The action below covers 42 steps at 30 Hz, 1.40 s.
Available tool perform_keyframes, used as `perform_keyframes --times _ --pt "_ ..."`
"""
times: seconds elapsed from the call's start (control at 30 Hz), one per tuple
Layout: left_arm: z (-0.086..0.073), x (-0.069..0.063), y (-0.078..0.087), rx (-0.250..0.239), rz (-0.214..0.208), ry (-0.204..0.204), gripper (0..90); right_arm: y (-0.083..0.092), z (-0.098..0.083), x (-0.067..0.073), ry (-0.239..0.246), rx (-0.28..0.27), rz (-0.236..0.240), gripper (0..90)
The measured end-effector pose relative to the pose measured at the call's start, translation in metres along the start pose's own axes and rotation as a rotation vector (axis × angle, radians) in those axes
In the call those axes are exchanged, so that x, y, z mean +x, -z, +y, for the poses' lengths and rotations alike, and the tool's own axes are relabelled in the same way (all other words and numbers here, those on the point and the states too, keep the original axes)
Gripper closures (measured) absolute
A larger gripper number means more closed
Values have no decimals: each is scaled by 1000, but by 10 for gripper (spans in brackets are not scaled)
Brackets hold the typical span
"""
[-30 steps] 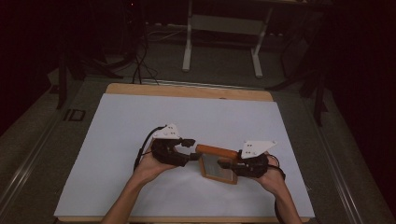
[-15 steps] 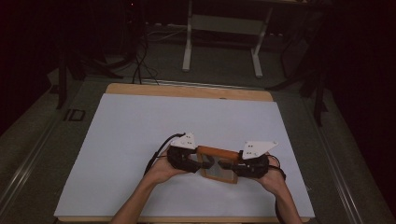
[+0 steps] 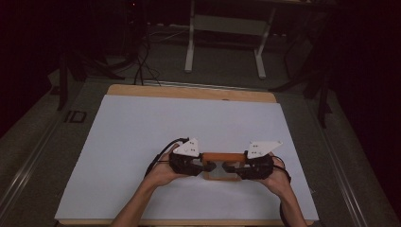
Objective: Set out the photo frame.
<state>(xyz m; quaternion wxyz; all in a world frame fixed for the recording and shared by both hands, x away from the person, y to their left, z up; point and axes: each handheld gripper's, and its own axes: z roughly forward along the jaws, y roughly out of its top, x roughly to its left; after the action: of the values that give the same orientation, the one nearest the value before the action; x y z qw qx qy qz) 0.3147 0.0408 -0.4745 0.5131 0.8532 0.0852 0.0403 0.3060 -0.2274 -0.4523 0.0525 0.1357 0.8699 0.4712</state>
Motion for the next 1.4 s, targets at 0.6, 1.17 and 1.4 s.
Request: perform_keyframes --times 0.6,1.17,1.4 --pt "-3 5 3 -12 -13 10 677 4 -21 -13 -40 -15 48 641" --pt "2 8 34 -73 -6 92 676 -1 -2 -10 -61 -76 67 633" --pt "-3 11 52 -124 -1 182 658 -15 9 -5 -80 -64 57 629"
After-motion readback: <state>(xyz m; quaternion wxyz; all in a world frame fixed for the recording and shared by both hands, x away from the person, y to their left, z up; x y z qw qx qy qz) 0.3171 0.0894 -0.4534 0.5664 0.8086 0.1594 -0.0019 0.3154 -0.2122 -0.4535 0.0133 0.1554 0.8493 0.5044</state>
